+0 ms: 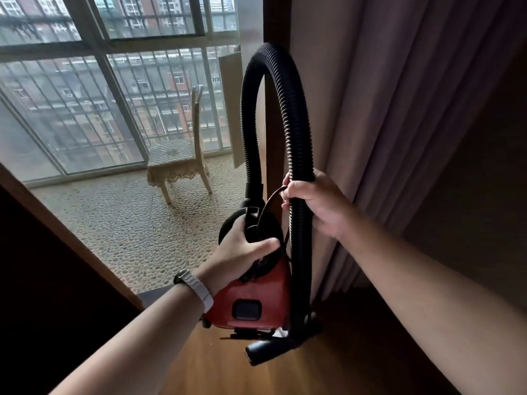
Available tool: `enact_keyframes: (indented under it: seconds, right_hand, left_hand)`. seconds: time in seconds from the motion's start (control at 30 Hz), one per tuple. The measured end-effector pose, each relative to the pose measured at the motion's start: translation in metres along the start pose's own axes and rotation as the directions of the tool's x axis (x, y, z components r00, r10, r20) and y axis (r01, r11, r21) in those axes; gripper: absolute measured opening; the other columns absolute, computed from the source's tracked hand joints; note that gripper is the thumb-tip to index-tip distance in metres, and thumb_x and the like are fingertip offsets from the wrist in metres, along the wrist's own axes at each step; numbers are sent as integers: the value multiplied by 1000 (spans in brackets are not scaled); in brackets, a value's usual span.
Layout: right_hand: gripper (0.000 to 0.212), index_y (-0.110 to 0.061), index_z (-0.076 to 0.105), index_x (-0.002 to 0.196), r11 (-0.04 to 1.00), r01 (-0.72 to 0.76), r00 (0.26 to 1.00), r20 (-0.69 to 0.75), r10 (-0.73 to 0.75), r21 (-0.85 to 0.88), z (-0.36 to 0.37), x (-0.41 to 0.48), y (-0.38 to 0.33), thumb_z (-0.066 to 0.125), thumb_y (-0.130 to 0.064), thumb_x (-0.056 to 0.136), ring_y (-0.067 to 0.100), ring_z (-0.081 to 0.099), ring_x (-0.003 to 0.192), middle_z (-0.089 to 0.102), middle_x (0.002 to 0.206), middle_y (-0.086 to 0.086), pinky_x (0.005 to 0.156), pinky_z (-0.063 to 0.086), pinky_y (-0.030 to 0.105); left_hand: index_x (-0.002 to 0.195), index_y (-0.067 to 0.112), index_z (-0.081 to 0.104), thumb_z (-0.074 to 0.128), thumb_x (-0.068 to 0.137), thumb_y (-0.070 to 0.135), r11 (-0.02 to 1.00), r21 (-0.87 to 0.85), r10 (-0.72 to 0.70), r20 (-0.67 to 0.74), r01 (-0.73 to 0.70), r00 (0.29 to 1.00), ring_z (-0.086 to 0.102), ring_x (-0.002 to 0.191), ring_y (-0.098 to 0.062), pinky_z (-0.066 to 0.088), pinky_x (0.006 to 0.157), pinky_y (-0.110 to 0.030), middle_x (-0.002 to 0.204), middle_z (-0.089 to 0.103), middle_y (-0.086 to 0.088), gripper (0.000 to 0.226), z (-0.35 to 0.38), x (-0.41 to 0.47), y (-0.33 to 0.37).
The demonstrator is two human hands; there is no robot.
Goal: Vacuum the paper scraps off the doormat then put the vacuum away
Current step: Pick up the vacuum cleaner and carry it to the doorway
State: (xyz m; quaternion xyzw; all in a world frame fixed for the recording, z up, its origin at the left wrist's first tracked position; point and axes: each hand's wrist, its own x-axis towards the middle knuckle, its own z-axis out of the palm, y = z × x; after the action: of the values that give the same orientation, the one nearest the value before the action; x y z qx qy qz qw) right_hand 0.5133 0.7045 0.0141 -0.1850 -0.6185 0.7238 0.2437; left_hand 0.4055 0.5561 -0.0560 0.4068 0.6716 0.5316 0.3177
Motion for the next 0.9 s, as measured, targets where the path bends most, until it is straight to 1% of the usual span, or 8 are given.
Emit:
enact_keyframes:
  seconds: [0.1, 0.3, 0.37, 0.5, 0.63, 0.77, 0.83, 0.9]
  right_hand:
    - [18, -6, 51, 82, 997, -7, 996, 91, 0, 73, -6, -5, -10, 58, -1, 66, 16, 55, 59, 50, 67, 9, 66, 50, 34]
    - [14, -9, 51, 78, 986, -52, 993, 113, 34, 161, -19, -7, -20, 55, -1, 68, 16, 56, 61, 46, 71, 10, 70, 54, 33]
    - [13, -10, 51, 78, 981, -81, 989, 139, 56, 176, -21, -6, -20, 56, -1, 69, 15, 57, 62, 48, 72, 9, 71, 55, 33]
    - [12, -11, 51, 77, 971, -124, 977, 195, 83, 205, -18, -5, -16, 55, -2, 70, 16, 57, 63, 52, 72, 10, 72, 55, 34]
    - [13, -10, 51, 79, 969, -130, 970, 231, 80, 208, -18, 0, -14, 54, 0, 71, 16, 58, 63, 52, 73, 10, 75, 54, 36]
    - [15, -6, 51, 79, 990, -108, 974, 210, 89, 85, -34, 4, -12, 56, 3, 67, 21, 62, 68, 58, 72, 11, 75, 55, 38]
    - [15, -6, 53, 78, 993, -110, 977, 190, 100, 47, -42, 4, -9, 56, 2, 67, 26, 64, 71, 63, 77, 14, 71, 56, 37]
    - [13, -8, 54, 78, 994, -108, 982, 158, 105, 13, -48, 2, -5, 56, 0, 68, 27, 68, 78, 69, 85, 16, 77, 57, 39]
  left_hand:
    - [119, 33, 53, 86, 63, 45, 993, 111, -43, -11, 44, 999, 65, 95, -2, 52, 80, -23, 104, 68, 9, 67, 10, 8, -13]
    - [122, 33, 50, 89, 65, 40, 987, 158, -36, -24, 40, 999, 64, 99, 2, 51, 89, -27, 108, 68, 10, 69, 26, 23, -16]
    - [121, 31, 51, 90, 63, 42, 988, 154, -23, -60, 32, 998, 66, 100, -2, 53, 92, -35, 107, 70, 9, 71, 32, 31, -16]
    - [118, 34, 51, 89, 57, 45, 980, 198, 14, -165, 19, 986, 68, 92, -6, 57, 85, -41, 99, 70, 10, 73, 47, 44, -16]
    - [122, 37, 45, 79, 62, 43, 971, 229, -7, -276, 72, 961, 64, 86, -3, 55, 80, -34, 93, 68, 13, 69, 57, 47, -9]
    - [124, 29, 48, 77, 75, 33, 949, 283, -40, -329, 139, 943, 56, 79, 4, 40, 66, -14, 89, 61, 19, 58, 51, 45, -15]
    - [120, 33, 51, 75, 77, 31, 938, 311, -47, -321, 152, 946, 57, 75, 5, 40, 61, -13, 87, 63, 17, 50, 47, 43, -19]
    - [116, 35, 54, 73, 78, 29, 931, 331, -55, -291, 154, 955, 60, 73, 2, 42, 57, -14, 87, 66, 13, 43, 43, 42, -21]
